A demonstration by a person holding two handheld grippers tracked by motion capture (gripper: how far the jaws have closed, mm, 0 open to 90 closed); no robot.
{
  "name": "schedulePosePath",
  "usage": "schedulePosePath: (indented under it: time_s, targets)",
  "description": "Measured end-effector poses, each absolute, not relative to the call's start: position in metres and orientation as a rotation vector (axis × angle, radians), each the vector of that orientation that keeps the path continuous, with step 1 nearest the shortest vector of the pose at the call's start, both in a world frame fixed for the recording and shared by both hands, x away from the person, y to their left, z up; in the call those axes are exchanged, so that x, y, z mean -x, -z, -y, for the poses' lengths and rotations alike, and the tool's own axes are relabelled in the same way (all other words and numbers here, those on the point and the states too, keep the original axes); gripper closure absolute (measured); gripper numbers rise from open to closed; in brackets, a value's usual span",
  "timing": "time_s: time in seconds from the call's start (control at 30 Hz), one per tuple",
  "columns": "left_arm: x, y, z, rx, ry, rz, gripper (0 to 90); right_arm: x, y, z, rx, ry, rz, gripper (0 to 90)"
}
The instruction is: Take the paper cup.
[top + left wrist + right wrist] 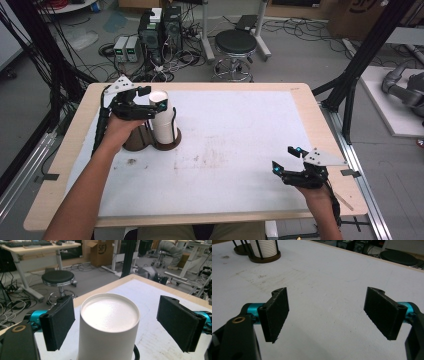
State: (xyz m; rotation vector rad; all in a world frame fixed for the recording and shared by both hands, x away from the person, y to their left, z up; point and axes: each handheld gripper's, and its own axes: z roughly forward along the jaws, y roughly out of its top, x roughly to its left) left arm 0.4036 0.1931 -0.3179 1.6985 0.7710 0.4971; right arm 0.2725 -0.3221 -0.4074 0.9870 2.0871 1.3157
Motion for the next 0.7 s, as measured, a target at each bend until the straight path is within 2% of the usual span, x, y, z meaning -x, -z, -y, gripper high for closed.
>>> schedulePosePath:
  time_s: [0.23, 0.47, 0.7]
  targets:
    - [-0.4097, 0.3239, -0.1869, -1.736, -0.493, -0.799, 19.2, -0.2724, 0.4075, 0.3228, -0.991, -1.318, -2.089, 20.6]
    - [-0.4106, 0.3234, -0.1895, -1.73, -0.505, -0.805, 33.1, -0.2725, 0.4074, 0.3225, -0.989, -1.321, -2.09, 20.7]
    - [-0.4101, 0.3216, -0.19, -1.729, -0.512, -0.801, 33.9, -0.2725, 0.4073, 0.3222, -0.989, -1.319, -2.093, 20.7]
